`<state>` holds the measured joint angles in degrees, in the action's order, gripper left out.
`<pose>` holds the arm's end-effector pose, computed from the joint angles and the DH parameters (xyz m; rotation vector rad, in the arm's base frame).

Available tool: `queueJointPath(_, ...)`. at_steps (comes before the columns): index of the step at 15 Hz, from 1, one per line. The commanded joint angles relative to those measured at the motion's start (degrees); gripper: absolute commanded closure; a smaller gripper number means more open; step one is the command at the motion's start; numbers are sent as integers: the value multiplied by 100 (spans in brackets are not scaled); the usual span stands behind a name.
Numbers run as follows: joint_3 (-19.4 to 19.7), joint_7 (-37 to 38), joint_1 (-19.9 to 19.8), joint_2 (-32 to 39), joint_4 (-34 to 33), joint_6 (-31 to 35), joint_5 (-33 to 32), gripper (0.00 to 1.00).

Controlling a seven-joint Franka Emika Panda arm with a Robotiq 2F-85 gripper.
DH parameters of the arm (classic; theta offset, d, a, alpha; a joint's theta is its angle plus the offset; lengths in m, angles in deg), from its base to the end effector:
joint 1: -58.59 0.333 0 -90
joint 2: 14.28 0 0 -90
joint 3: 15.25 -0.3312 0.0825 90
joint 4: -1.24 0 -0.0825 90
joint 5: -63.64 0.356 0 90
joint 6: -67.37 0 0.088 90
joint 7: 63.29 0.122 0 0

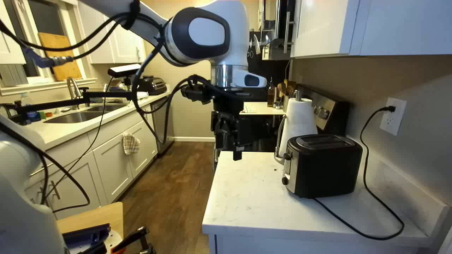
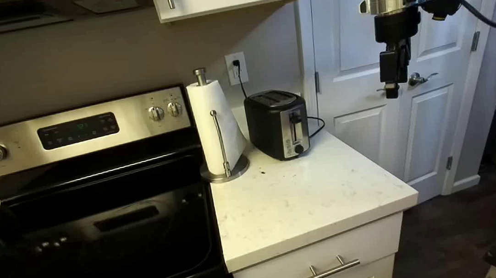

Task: Push down the switch of the toaster

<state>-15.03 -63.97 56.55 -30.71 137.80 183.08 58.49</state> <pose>0.4127 -0.0228 0.4385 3.0628 0.0226 -0.1212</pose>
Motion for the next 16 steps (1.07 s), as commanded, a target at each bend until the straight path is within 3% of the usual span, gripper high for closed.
queueJointPath(1, 24, 7, 27, 1, -8, -11, -6, 0)
queueJointPath(16, 21, 18, 10, 41, -64, -83, -59, 0)
